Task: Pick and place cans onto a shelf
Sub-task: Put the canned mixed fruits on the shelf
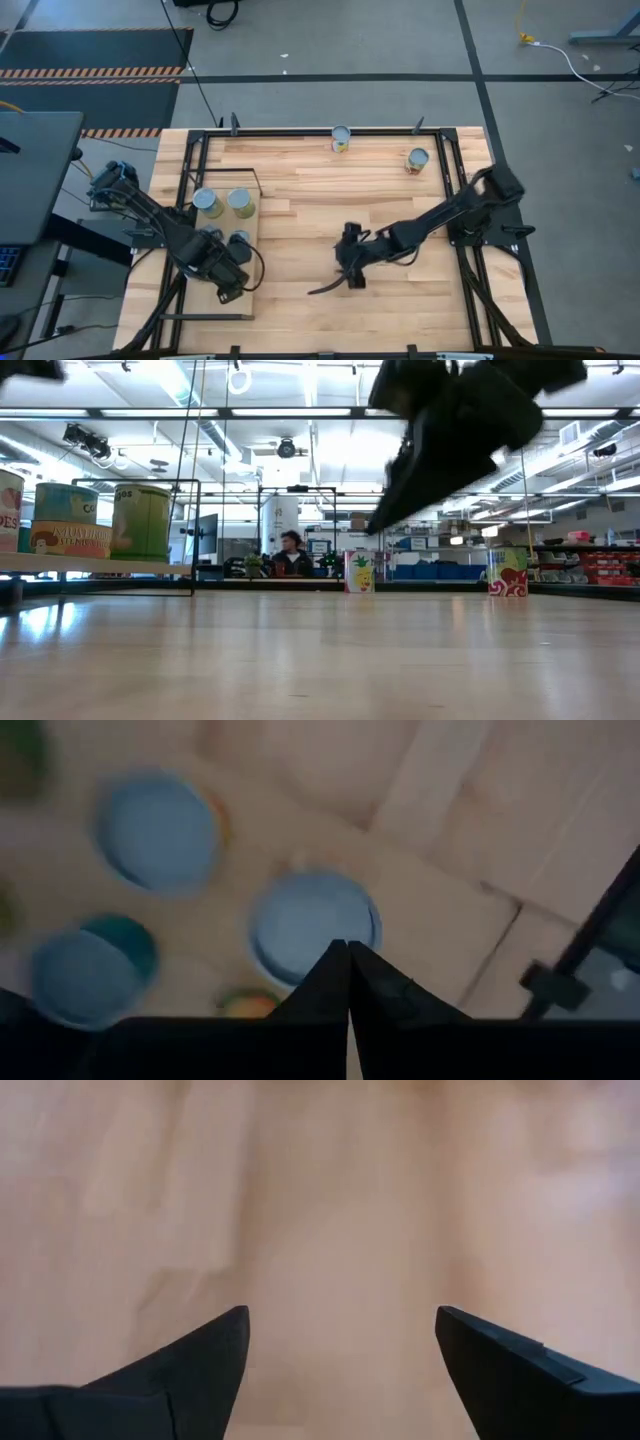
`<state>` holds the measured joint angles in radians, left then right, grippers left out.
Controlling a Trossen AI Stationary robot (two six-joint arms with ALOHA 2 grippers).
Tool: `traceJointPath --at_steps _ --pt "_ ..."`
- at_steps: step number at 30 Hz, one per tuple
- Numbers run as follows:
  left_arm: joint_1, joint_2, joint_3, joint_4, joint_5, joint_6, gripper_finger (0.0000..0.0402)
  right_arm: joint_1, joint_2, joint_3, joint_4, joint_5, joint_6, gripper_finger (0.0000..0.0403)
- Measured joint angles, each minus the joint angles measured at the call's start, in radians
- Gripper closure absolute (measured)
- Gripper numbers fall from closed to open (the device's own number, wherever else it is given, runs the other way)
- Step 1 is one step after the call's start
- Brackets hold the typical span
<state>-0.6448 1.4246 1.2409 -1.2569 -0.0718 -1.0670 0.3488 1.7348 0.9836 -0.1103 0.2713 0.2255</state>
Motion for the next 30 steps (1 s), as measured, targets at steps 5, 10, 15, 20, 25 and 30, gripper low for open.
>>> traceJointPath --at_steps 5,10,15,20,25,30 --pt "0.008 0.000 0.142 -0.035 -0.326 0.140 0.0395 -0.042 -0.180 -0.019 -0.094 0.163 -0.071 0.0076" --pt "0.054 0.000 0.141 0.334 -0.330 0.540 0.0398 -0.185 -0.315 -0.129 -0.039 0.213 -0.068 0.0074" --pt "0.161 0.000 0.041 0.707 -0.133 0.864 0.0398 -0.389 -0.358 -0.212 0.081 0.195 -0.112 0.0046" --pt "0.290 0.002 -0.052 0.826 -0.058 0.922 0.0398 -0.591 -0.325 -0.216 0.185 0.103 -0.226 0.0007" --pt "0.382 0.002 -0.081 0.852 -0.057 0.948 0.0399 -0.780 -0.240 -0.187 0.275 -0.035 -0.367 0.0015" --pt "0.432 0.002 -0.106 0.902 -0.057 1.009 0.0399 -0.940 -0.118 -0.101 0.301 -0.254 -0.482 0.0010"
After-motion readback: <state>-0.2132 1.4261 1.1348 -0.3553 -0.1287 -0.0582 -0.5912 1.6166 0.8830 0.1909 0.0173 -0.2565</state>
